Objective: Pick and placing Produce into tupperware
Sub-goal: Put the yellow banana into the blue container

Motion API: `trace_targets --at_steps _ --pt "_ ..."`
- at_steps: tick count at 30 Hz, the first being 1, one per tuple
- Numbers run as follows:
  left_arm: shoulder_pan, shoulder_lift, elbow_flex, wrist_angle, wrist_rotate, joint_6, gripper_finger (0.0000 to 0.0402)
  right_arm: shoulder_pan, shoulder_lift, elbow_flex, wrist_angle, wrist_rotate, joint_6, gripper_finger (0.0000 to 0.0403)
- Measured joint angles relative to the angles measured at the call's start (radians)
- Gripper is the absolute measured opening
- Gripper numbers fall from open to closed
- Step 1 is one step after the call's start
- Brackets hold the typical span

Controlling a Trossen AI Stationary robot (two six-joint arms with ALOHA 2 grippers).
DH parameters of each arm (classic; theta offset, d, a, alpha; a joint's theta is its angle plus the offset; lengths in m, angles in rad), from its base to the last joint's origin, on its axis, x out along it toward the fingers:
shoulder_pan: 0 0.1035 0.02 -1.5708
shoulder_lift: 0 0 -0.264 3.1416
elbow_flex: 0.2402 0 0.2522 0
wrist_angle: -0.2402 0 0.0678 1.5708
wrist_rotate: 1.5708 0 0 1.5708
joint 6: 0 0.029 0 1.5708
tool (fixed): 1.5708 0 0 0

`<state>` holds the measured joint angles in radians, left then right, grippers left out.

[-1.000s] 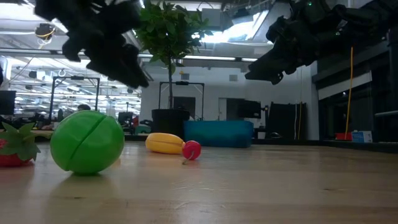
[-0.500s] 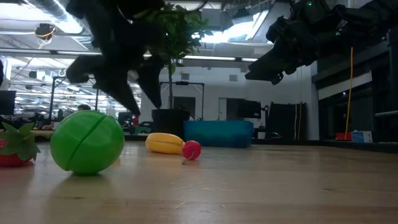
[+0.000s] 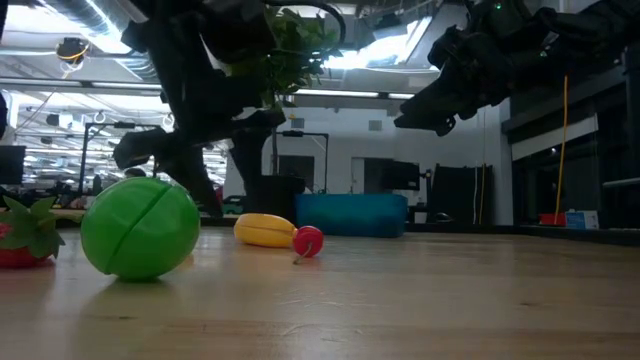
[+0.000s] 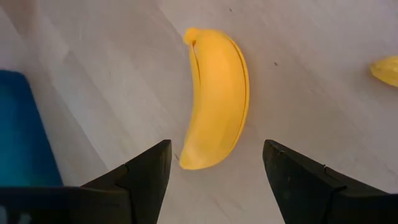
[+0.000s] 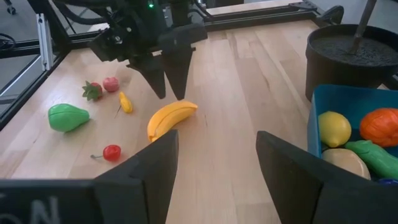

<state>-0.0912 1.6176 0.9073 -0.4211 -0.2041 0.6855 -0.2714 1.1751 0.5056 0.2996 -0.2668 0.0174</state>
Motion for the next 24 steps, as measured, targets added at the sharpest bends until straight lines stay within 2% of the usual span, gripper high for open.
trace_targets --at_steps 7,13,24 --pt "0.047 0.011 0.0 0.014 0.117 0.035 0.0247 0.0 0.0 0.0 -0.006 0.0 0.0 0.0218" --pt "0.057 0.033 -0.001 0.007 0.119 0.129 0.0247 0.0 0.0 0.0 -0.016 -0.001 0.0 0.0218" --pt "0.057 0.103 0.002 0.036 0.124 0.167 0.0247 0.0 0.0 0.0 -0.03 -0.001 0.0 0.0218"
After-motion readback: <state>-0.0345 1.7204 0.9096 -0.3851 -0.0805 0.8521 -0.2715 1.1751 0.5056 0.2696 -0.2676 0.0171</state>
